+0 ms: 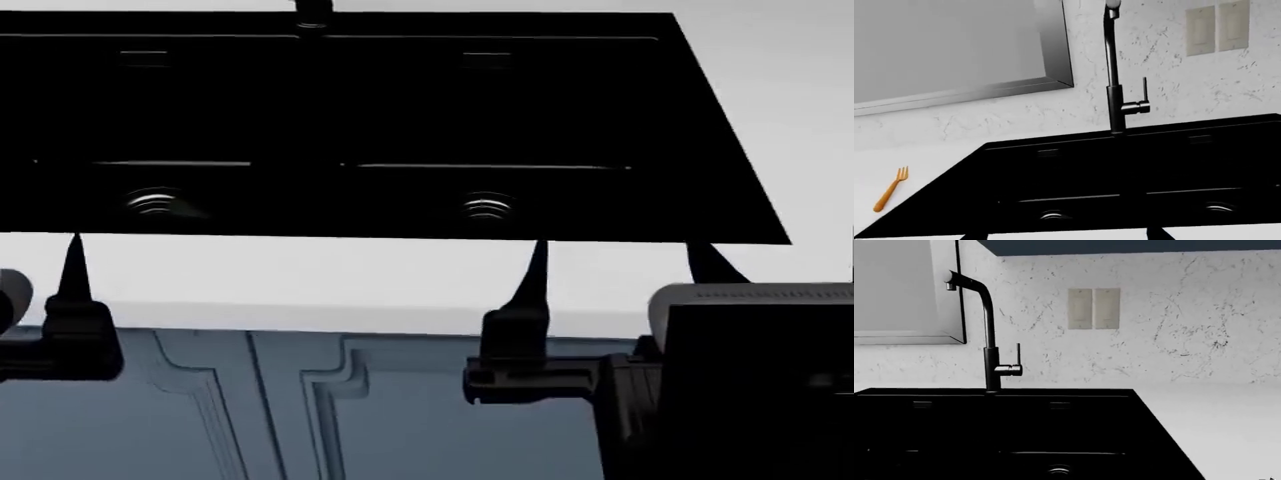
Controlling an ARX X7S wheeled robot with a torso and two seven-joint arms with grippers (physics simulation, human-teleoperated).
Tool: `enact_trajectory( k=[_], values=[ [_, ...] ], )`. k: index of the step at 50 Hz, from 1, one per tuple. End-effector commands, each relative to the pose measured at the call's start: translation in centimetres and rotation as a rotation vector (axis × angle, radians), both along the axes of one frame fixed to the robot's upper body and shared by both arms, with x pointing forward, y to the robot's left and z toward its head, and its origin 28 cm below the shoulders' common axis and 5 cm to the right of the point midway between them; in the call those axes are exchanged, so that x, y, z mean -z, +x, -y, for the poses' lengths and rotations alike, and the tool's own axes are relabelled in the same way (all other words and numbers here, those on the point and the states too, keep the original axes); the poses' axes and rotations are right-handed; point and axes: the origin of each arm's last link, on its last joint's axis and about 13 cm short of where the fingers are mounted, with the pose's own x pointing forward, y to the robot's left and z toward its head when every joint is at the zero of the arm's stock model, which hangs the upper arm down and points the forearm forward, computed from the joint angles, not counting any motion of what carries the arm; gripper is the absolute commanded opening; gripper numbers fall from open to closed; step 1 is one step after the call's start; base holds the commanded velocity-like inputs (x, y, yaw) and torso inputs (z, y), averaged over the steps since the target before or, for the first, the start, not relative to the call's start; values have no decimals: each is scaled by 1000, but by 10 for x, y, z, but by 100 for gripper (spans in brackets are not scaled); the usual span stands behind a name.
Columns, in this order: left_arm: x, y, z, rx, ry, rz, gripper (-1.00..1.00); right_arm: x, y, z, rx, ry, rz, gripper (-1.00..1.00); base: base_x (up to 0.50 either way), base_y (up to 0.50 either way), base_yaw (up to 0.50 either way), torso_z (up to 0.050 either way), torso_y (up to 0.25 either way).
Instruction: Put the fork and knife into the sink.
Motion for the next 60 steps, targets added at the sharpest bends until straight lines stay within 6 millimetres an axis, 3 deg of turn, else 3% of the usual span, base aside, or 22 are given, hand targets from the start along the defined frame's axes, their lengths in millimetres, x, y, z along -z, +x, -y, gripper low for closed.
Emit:
enact_trajectory(
  k=[1,13,47,60],
  values=[
    [-5,0,-2,-12,0,9,100,-5,-1,2,-6,29,5,100,141,500,0,0,0],
    [-1,-1,-1,-1,-5,9,100,-5,-5,1,-43,67,34,100,375,281,0,0,0],
    [-1,-1,3,14,-3,6,100,-3,-16,7,-31,94,37,100,278,4,0,0,0],
    [4,0,1,11,-11,-1,100,-16,-16,25,141,38,-27,100,0,0,0,0,0]
  ],
)
